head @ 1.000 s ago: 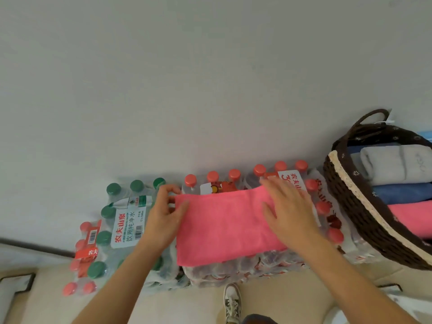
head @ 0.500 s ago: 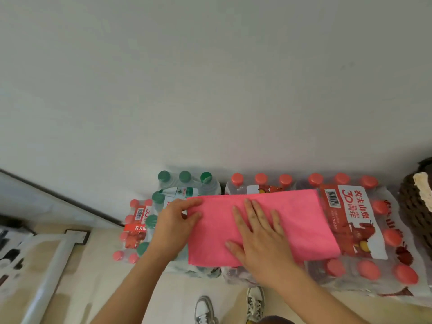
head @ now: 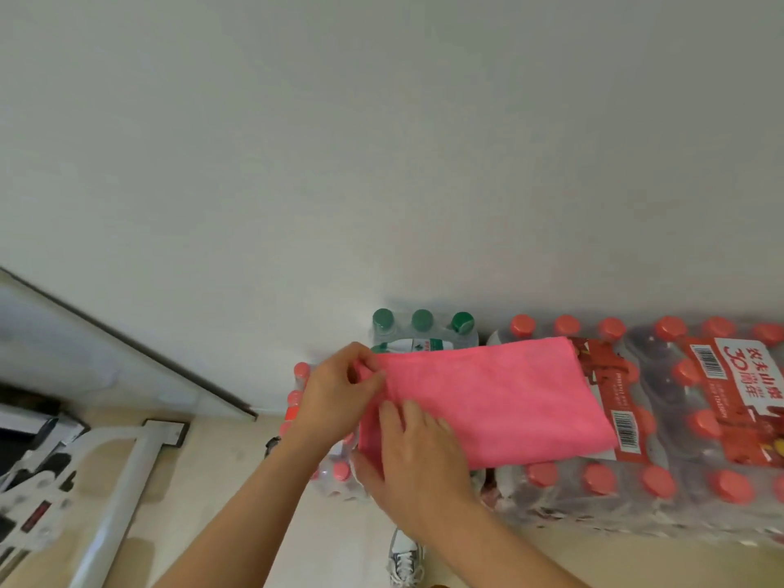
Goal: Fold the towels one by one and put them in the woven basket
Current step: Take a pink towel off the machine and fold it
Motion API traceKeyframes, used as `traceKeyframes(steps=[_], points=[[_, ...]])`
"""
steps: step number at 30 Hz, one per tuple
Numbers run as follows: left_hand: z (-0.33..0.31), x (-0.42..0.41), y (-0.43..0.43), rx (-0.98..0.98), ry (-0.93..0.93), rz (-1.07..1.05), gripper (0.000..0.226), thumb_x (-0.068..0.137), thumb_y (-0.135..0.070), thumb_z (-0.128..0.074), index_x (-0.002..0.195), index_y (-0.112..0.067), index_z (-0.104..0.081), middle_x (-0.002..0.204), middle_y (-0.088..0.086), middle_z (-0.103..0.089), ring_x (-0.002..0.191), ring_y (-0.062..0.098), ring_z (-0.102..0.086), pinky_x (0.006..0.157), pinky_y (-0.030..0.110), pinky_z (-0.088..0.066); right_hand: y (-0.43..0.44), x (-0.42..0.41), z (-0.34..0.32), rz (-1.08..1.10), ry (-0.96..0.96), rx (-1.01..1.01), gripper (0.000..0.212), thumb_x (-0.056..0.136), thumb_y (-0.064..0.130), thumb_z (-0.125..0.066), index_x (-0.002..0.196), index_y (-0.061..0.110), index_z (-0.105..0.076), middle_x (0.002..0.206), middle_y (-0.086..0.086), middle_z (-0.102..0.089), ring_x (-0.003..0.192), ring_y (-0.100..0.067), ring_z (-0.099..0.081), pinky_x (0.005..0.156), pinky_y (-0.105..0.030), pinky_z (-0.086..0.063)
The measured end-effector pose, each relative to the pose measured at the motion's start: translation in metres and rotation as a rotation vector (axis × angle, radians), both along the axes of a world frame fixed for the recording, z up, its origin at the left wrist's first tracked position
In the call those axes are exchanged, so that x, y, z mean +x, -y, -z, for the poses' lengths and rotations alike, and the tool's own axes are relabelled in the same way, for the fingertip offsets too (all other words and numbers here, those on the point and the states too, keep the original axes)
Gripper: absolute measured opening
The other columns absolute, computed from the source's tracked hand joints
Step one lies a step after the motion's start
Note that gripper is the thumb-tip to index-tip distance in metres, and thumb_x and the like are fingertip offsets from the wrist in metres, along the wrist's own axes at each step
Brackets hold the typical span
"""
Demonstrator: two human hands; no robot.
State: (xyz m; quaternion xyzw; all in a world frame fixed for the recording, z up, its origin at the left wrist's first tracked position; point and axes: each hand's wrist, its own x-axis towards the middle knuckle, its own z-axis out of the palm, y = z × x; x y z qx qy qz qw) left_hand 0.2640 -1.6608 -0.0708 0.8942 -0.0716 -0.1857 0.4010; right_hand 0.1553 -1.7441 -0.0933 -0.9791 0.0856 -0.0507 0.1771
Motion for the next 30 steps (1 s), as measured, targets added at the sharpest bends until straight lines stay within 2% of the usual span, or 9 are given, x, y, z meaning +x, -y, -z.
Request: traceKeyframes(steps=[6, 10, 13, 16, 18, 21, 23, 26, 30], points=[[-0.002, 0.030, -0.026, -0.170, -0.290, 0.110, 0.021, 0.089, -0.014, -0.056, 0.086, -0.018, -0.076, 0.085, 0.010, -0.071, 0.071, 0.012, -0.058, 0.072, 0.030, -0.050, -0.024, 0.013, -0.004, 0.041, -0.090, -0.203, 0.064, 0.065, 0.066, -0.066, 0.119, 0.031, -0.058, 0.066, -0.007, -0.056, 0.048, -0.024, -0.053, 0.052, -0.034, -0.042], [0.000, 0.048, -0.045, -0.183, -0.398, 0.356, 0.042, 0.070, 0.004, -0.056, 0.101, -0.019, -0.074, 0.092, 0.012, -0.073, 0.080, 0.014, -0.065, 0.074, 0.023, -0.053, -0.044, 0.014, 0.001, 0.045, -0.229, -0.294, 0.051, 0.052, 0.075, -0.069, 0.083, 0.034, -0.070, 0.071, -0.017, -0.060, 0.048, -0.029, -0.053, 0.054, -0.034, -0.044], [0.008, 0.055, -0.044, -0.004, -0.137, 0.468, 0.048, 0.076, 0.010, -0.054, 0.099, -0.028, -0.073, 0.088, -0.003, -0.074, 0.078, 0.012, -0.067, 0.075, 0.022, -0.054, -0.049, 0.016, 0.002, 0.099, -0.255, -0.296, 0.050, 0.041, 0.069, -0.079, 0.060, 0.024, -0.068, 0.070, -0.019, -0.061, 0.044, -0.031, -0.052, 0.051, -0.036, -0.044], [0.016, 0.059, -0.041, 0.133, 0.155, 0.618, 0.034, 0.079, -0.006, -0.064, 0.100, -0.031, -0.073, 0.097, -0.013, -0.071, 0.088, 0.007, -0.063, 0.085, 0.022, -0.048, -0.049, 0.018, -0.004, 0.122, -0.228, -0.267, 0.049, 0.041, 0.065, -0.079, 0.065, 0.024, -0.067, 0.063, -0.011, -0.058, 0.039, -0.025, -0.049, 0.047, -0.030, -0.040], [0.020, 0.064, -0.041, 0.141, 0.415, 0.703, 0.028, 0.076, -0.012, -0.072, 0.099, -0.027, -0.073, 0.098, -0.007, -0.069, 0.091, 0.013, -0.059, 0.083, 0.032, -0.051, -0.046, 0.017, -0.006, 0.138, -0.185, -0.229, 0.046, 0.043, 0.057, -0.079, 0.069, 0.023, -0.064, 0.059, -0.004, -0.055, 0.037, -0.021, -0.048, 0.044, -0.027, -0.036], [0.024, 0.067, -0.042, 0.196, 0.795, 0.867, 0.047, 0.069, -0.016, -0.078, 0.112, -0.027, -0.064, 0.114, 0.004, -0.061, 0.101, 0.027, -0.056, 0.077, 0.038, -0.053, -0.040, 0.013, -0.004, 0.159, -0.114, -0.209, 0.046, 0.037, 0.032, -0.084, 0.074, 0.021, -0.059, 0.058, -0.002, -0.054, 0.035, -0.019, -0.049, 0.041, -0.026, -0.037], [0.026, 0.063, -0.040, 0.248, 0.906, 1.020, 0.056, 0.069, -0.019, -0.077, 0.120, -0.032, -0.059, 0.127, 0.003, -0.056, 0.112, 0.026, -0.050, 0.084, 0.037, -0.048, -0.039, 0.009, 0.000, 0.155, -0.071, -0.216, 0.053, 0.038, 0.022, -0.082, 0.083, 0.020, -0.054, 0.060, -0.001, -0.054, 0.036, -0.018, -0.051, 0.042, -0.025, -0.037], [0.031, 0.058, -0.039, 0.249, 1.001, 1.212, 0.042, 0.076, -0.026, -0.071, 0.116, -0.033, -0.062, 0.127, -0.006, -0.059, 0.120, 0.019, -0.047, 0.091, 0.035, -0.043, -0.040, 0.004, 0.000, 0.147, -0.026, -0.230, 0.053, 0.046, 0.021, -0.079, 0.093, 0.019, -0.055, 0.062, 0.002, -0.055, 0.041, -0.016, -0.053, 0.043, -0.024, -0.038], [0.029, 0.065, -0.042, 0.274, 0.959, 1.295, 0.037, 0.080, -0.033, -0.061, 0.116, -0.030, -0.064, 0.122, -0.017, -0.063, 0.121, 0.013, -0.051, 0.093, 0.029, -0.034, -0.038, 0.000, -0.007, 0.163, -0.029, -0.213, 0.069, 0.044, 0.031, -0.076, 0.109, 0.015, -0.058, 0.052, 0.006, -0.053, 0.037, -0.013, -0.050, 0.042, -0.021, -0.030]])
